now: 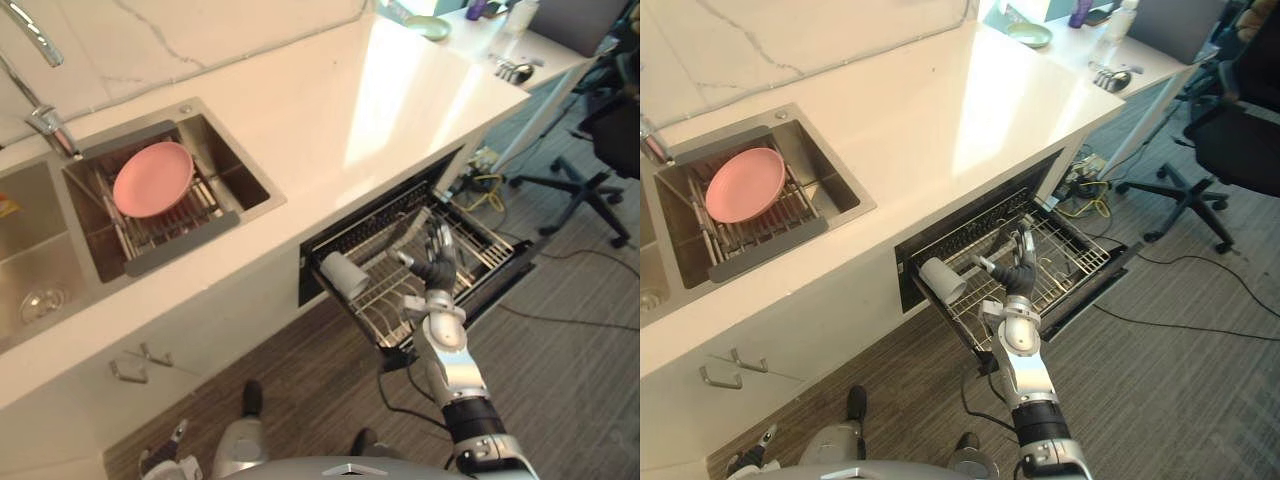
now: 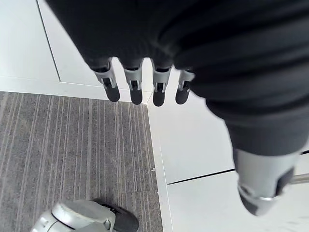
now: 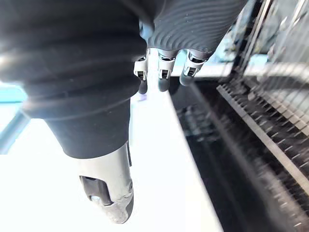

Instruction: Walk over to the sink, pick up the cup, carry it to the dishwasher, place the cup inside the dishwasher, then close the dishwasher door

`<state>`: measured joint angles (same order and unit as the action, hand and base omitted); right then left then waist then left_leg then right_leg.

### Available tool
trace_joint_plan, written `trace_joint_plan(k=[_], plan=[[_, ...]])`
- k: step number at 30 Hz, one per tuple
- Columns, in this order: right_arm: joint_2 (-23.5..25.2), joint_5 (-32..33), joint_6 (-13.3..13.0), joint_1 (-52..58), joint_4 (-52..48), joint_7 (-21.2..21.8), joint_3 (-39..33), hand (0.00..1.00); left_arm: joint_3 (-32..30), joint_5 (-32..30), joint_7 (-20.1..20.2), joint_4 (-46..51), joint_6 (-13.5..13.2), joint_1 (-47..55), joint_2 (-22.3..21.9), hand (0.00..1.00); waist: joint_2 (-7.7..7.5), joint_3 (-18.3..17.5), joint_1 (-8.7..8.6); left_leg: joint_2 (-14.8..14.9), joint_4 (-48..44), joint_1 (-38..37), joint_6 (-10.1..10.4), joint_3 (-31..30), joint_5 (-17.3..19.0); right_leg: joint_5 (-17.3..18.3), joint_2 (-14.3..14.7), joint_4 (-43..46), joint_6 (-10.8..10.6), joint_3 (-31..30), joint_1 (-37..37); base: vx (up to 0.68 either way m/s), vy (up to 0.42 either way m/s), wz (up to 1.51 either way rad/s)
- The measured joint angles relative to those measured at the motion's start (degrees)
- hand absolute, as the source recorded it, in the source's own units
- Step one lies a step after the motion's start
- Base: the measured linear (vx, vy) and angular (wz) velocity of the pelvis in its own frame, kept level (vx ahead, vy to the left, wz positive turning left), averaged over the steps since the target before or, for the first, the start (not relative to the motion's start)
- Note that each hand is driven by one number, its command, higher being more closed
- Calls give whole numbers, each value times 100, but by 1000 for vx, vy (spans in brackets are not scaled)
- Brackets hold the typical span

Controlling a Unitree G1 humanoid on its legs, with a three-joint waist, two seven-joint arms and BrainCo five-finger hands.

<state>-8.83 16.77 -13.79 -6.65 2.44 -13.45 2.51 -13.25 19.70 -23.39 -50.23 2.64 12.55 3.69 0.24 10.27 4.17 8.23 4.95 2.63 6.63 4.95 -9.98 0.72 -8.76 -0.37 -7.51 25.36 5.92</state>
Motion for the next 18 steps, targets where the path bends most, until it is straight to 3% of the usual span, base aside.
trace_joint_plan(k=[2,3,7,9,10,12,15,18], plan=[[-25,375,-10,-10,-411,484,55,0,-35,121,161,-21,-41,115,-15,0,-64,-117,25,49,-2,-46,52,77,3,-79,57,-75,57,-80,26,20,-40,-20],[-21,836,-14,-39,-643,1020,111,0,-39,335,332,-43,-94,209,-45,0,-116,-157,45,83,-8,-120,37,131,-16,-133,102,-137,72,-126,106,38,-47,-17],[-18,2111,76,-59,-773,1993,128,0,-132,556,673,-86,-107,245,-174,0,-125,-208,20,86,-37,-149,50,1,-76,-145,142,-149,68,50,268,8,-39,13],[-21,2474,266,-53,-907,2234,130,0,-356,541,830,-101,-68,247,-257,0,-71,-224,-83,66,-25,-23,-83,19,-54,-114,121,-102,47,302,354,-71,-10,73],[-28,2583,422,5,-1071,2279,118,0,-458,456,966,-155,9,212,-263,0,-62,-227,-230,102,-6,20,-252,528,45,-96,85,-122,13,656,503,-80,-6,119],[-153,2583,522,40,-1291,2286,93,0,-457,217,1148,-278,106,149,-251,0,-1,-257,-337,157,-41,51,-349,1290,118,-87,-38,-159,-70,1170,676,-11,71,148],[-233,2564,660,-58,-1292,2278,127,0,-456,6,1394,-439,262,279,-326,0,267,-299,-177,130,-39,37,-330,1547,-177,75,-192,-19,-191,1376,798,8,130,63],[-243,2567,676,-78,-1290,2209,190,0,-321,-132,1551,-651,349,572,-333,0,283,-324,-187,-4,-2,16,-290,1596,-252,143,-372,51,-282,1325,794,5,107,5]])
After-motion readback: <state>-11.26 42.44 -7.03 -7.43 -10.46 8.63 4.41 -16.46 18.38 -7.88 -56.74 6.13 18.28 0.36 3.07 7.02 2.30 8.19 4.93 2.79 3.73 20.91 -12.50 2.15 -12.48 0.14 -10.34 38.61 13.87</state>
